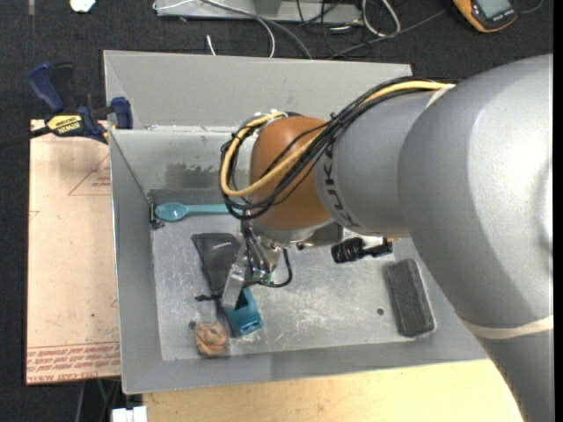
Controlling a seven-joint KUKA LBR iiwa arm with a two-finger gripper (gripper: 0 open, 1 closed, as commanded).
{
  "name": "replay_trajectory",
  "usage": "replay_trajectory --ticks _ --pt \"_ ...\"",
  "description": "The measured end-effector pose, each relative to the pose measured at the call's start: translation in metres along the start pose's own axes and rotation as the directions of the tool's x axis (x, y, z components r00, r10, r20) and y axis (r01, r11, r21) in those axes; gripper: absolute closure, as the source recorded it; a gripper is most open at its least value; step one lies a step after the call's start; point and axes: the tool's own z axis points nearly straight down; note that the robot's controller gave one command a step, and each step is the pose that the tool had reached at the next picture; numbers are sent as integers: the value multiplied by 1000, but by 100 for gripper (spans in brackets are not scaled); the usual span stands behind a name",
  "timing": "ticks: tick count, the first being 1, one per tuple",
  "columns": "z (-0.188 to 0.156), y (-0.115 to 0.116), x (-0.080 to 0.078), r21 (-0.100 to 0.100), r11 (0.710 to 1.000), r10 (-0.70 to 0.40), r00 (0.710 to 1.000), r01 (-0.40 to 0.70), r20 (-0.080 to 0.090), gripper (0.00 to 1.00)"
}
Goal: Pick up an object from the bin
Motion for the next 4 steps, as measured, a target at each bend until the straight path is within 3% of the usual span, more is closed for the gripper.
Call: replay_trajectory --ticks 1,2,3,4 --pt "0 5 -9 4 997 -74 997 74 -6 0" --pt "1 -13 29 -1 980 -198 980 198 8 100" --pt "1 -13 29 -2 980 -198 980 198 8 100" --pt "8 -3 10 -1 904 -426 904 427 -29 100"
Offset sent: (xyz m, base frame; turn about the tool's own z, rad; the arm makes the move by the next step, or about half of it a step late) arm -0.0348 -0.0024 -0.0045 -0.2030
